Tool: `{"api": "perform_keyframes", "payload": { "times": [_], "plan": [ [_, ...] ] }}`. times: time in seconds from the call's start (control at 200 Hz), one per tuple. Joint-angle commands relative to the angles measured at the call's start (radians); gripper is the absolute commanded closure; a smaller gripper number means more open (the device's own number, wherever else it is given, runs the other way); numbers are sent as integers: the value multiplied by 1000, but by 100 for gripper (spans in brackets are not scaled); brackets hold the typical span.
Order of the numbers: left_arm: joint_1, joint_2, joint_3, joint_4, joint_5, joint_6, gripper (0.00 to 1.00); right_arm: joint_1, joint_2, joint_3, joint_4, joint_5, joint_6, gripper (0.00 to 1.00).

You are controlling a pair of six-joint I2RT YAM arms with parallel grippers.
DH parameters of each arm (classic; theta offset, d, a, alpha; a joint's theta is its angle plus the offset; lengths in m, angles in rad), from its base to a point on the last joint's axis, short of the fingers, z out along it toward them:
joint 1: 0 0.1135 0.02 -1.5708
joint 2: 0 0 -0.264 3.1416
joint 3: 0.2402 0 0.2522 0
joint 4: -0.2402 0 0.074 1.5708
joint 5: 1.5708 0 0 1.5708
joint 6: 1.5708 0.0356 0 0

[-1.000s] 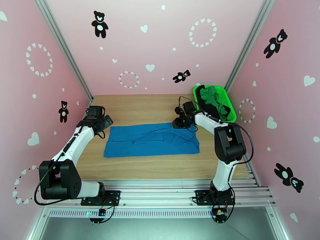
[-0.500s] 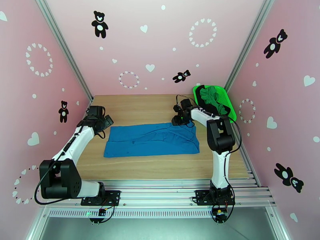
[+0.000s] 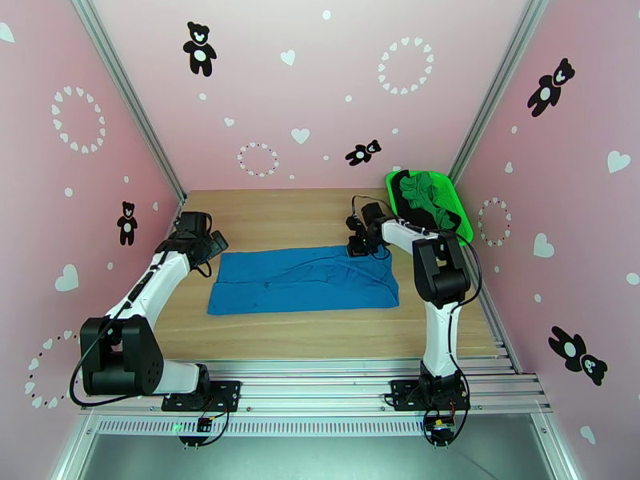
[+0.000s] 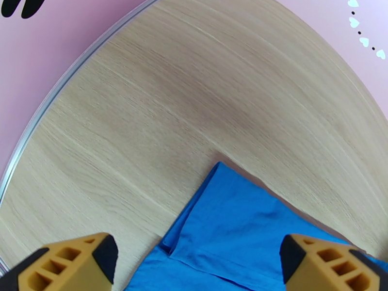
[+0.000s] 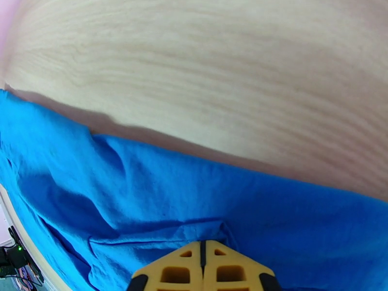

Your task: Fold and stack the mixed laundry pile

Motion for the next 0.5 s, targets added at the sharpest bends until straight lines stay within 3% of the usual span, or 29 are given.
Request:
{"api": "perform_keyframes", "payload": {
  "times": [0.0, 0.105, 0.245, 0.496],
  "plan": [
    [-7, -25, 7, -16, 17, -7, 6, 3, -95, -49, 6, -32, 30, 100],
    [-6, -30, 7, -14, 17, -6, 6, 5, -117, -67, 9, -22, 36, 100],
    [-7, -28, 17, -17, 23, -5, 6, 2, -100, -17, -33, 33, 5, 69],
    [-7, -25, 19, -23, 16, -3, 6, -5, 17, 119, -112, 58, -57, 55]
  ]
}}
